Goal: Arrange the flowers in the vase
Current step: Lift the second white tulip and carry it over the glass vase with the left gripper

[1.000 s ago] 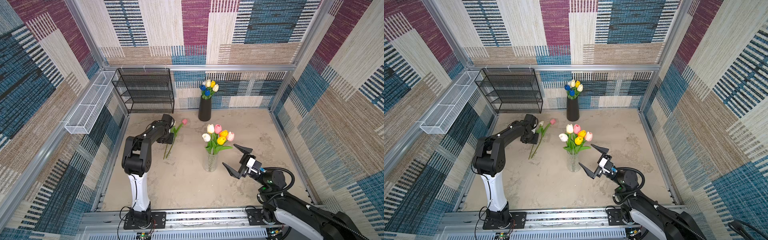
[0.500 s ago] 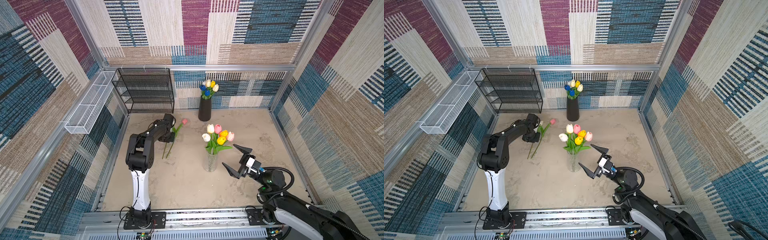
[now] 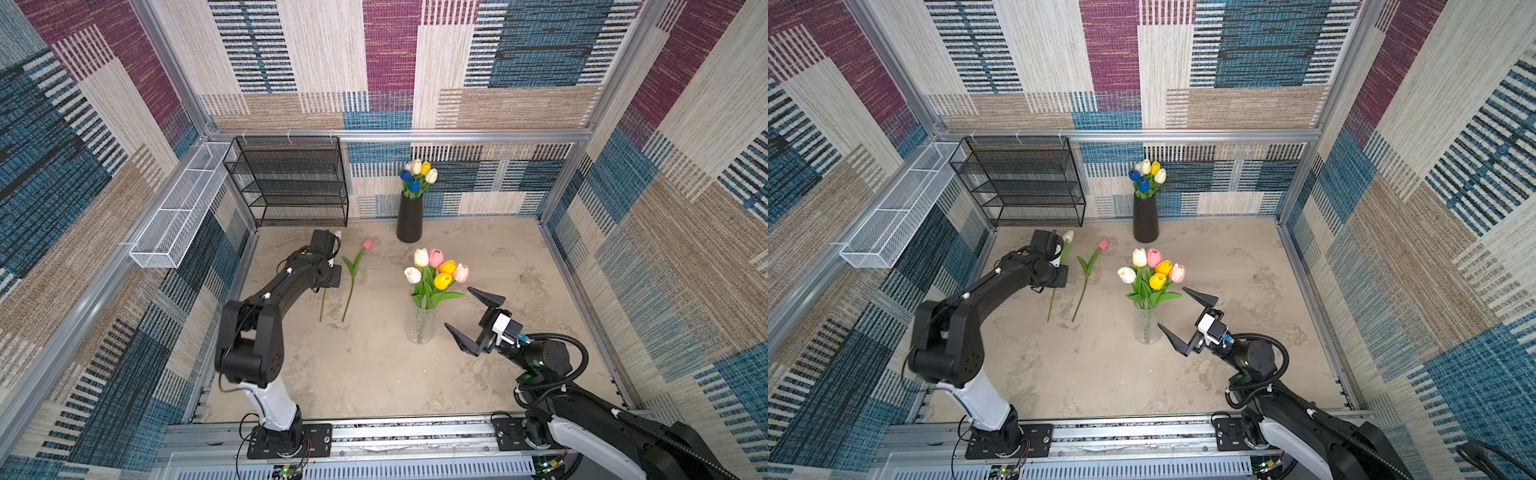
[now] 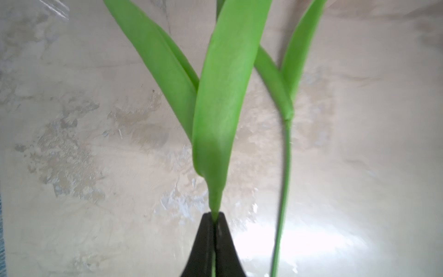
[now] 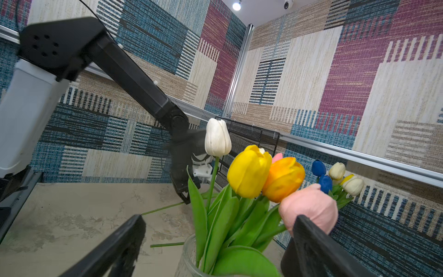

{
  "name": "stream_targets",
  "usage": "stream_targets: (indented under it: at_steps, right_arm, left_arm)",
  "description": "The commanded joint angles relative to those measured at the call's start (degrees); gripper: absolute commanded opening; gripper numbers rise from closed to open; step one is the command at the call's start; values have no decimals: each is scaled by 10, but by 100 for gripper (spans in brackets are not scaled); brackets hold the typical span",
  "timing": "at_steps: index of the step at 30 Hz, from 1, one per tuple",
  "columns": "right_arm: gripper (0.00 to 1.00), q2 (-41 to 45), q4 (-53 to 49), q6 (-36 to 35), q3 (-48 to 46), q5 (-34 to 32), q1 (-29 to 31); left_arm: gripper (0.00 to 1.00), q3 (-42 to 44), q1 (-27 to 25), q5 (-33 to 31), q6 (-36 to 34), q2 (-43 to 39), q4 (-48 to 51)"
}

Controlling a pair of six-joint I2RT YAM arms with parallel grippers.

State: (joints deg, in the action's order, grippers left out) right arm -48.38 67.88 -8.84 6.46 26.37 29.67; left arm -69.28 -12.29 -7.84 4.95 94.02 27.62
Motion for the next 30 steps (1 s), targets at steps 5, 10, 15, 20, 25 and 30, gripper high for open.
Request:
stream_targets:
  at_steps: [5, 10, 15, 20, 25, 30]
  right_arm:
    - [100, 1, 10, 3, -1, -16, 1]
    - [100, 3, 11, 3, -1, -16, 1]
    - [100, 0, 12, 4, -1, -11, 1]
    - [100, -3, 13, 4, 0, -8, 1]
    - [100, -1, 13, 5, 0, -4, 1]
    - [100, 1, 13, 5, 0, -4, 1]
  left_arm:
    - [0, 223, -80, 27, 54, -268, -363]
    - [0, 324, -169, 40, -24, -411, -556]
    - [0, 358, -206, 89, -36, -473, -666]
    - [0, 334, -237, 157, -34, -472, -666]
    - [0, 302, -291, 200, -27, -433, -684]
    - [0, 268, -367, 179, -95, -377, -686]
